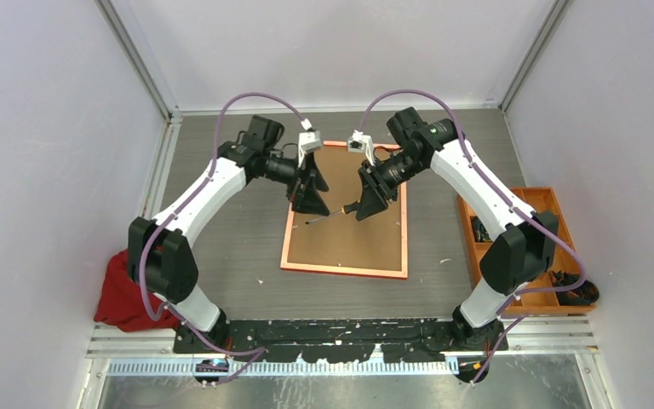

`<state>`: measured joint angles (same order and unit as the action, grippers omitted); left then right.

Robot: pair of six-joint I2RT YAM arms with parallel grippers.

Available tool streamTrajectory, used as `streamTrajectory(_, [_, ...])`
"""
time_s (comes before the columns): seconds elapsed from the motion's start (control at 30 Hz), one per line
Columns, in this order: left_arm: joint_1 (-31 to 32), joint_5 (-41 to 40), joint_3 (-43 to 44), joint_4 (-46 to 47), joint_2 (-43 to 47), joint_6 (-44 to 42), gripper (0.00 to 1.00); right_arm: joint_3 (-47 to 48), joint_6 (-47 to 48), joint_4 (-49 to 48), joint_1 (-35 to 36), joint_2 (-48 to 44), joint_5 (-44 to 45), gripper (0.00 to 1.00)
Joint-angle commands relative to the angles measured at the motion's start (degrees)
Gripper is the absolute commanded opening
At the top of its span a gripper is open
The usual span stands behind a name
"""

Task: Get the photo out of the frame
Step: Adjust the screwdriver.

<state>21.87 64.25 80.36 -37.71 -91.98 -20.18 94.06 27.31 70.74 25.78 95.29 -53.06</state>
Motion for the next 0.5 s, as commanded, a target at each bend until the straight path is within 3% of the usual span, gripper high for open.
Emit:
streamTrajectory(0.0, [2.77, 2.28, 2.94, -11.56, -1.41, -8.45, 1.0, -0.55, 1.1, -1.47, 0.29, -2.22, -1.36, 0.01])
streamTrajectory(0.07, [3.8, 2.1, 3.23, -12.58, -2.17, -8.96, 0.97, -0.78, 1.08, -1.74, 0.27, -2.49, -1.41, 0.01])
streamTrajectory(0.17, [5.25, 0.96, 4.41, -15.08, -3.89, -9.54, 0.81, -0.73, 1.08, -1.77, 0.26, -2.6, -1.73, 0.01])
streamTrajectory(0.2, [5.6, 0.94, 5.22, -16.6, -4.86, -10.24, 0.68, -0.72, 0.66, -2.3, 0.32, -2.59, -1.95, 0.01])
streamTrajectory(0.3, [5.81, 1.59, 6.03, -18.13, -6.03, -10.92, 0.44, -0.89, -1.1, -3.82, 0.32, -2.3, -1.66, 0.01])
streamTrajectory(0.43, [6.07, 2.08, 5.57, -17.89, -6.54, -10.9, 0.02, -1.43, -4.79, -7.88, 0.14, -2.08, -1.01, 0.01])
streamTrajectory(0.47, [6.08, 2.09, 5.33, -17.5, -6.61, -10.52, 0.0, -1.61, -6.0, -9.18, 0.1, -2.1, -1.0, 0.02])
